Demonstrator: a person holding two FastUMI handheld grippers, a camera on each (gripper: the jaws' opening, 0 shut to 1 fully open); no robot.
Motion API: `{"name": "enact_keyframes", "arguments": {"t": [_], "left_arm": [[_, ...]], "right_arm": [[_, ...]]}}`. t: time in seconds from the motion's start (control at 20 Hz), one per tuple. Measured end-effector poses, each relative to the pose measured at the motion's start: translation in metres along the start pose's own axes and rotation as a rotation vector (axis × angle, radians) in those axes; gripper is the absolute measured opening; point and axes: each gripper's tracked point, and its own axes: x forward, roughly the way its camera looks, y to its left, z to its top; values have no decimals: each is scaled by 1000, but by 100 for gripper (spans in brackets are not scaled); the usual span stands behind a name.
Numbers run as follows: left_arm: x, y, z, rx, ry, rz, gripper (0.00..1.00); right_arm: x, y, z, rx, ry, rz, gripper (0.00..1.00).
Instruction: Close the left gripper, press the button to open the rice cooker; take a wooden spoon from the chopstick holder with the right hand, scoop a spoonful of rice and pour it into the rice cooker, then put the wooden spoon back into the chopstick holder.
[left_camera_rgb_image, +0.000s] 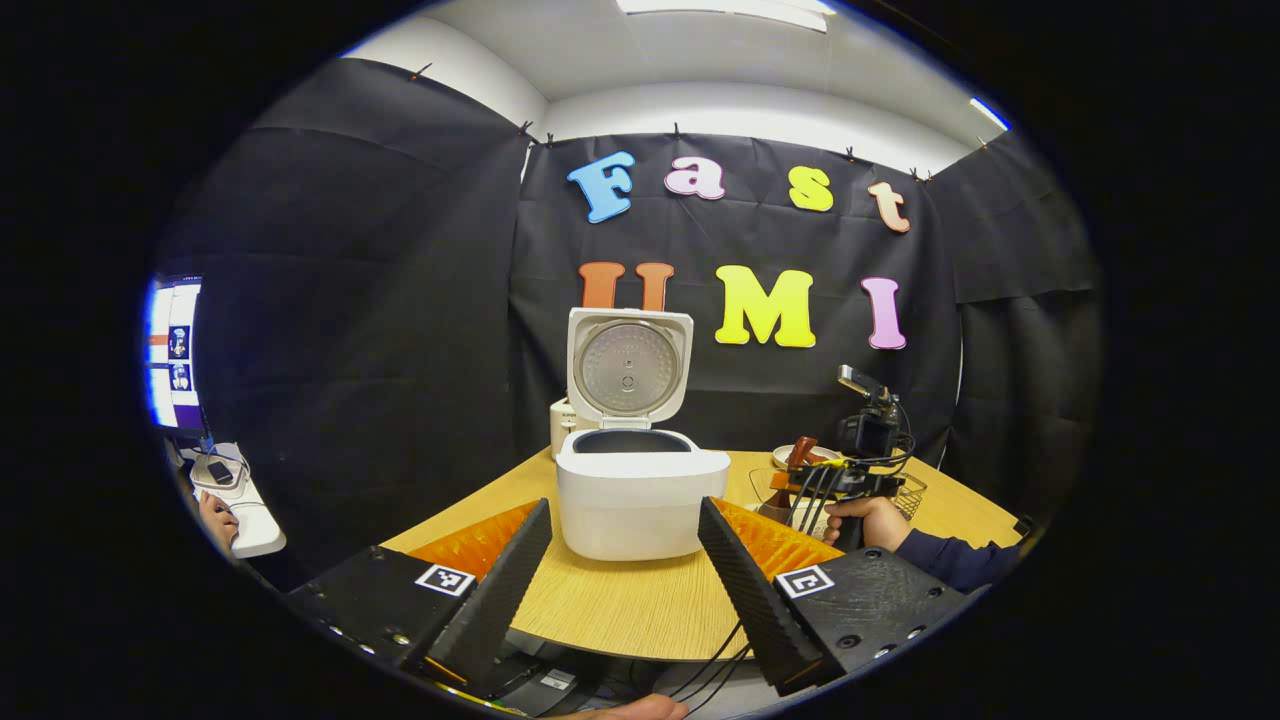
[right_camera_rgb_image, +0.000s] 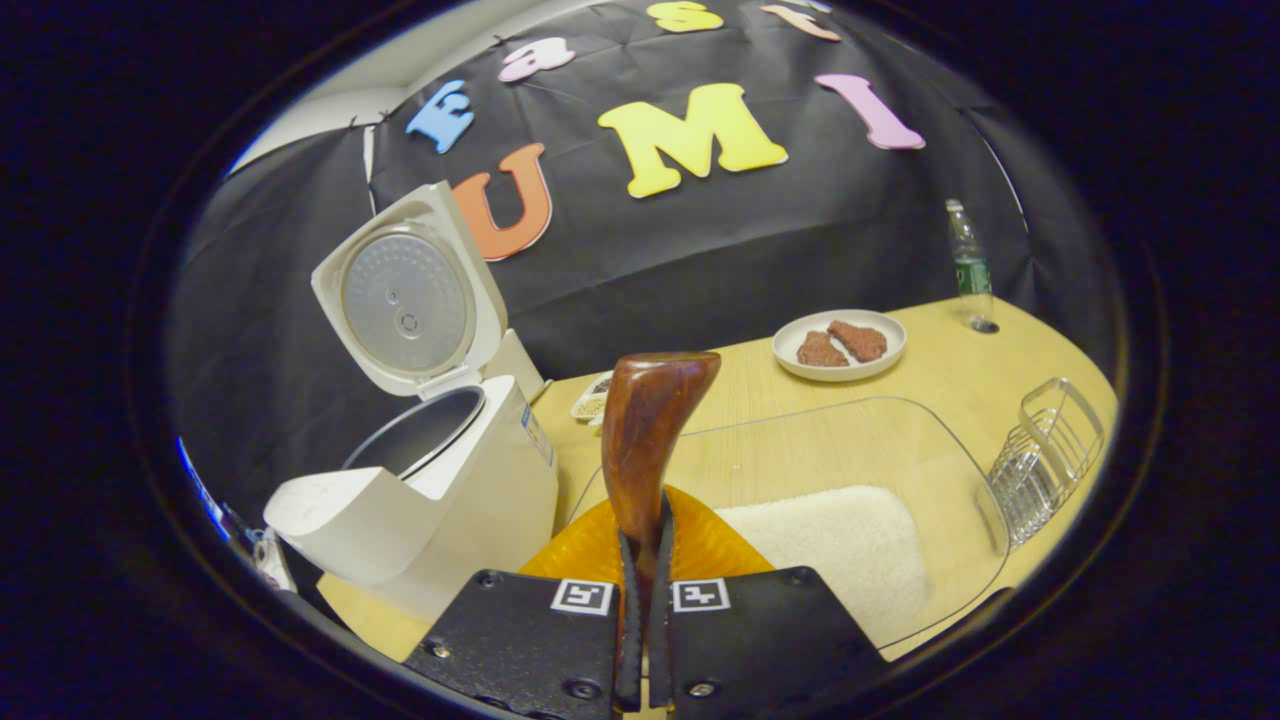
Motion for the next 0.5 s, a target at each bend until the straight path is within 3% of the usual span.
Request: {"name": "enact_keyframes", "arguments": {"t": [0.5], "left_arm": [[3, -8, -2, 43, 12, 17, 94]], "right_arm": [[-29, -23, 46, 204, -118, 103, 8]]}}
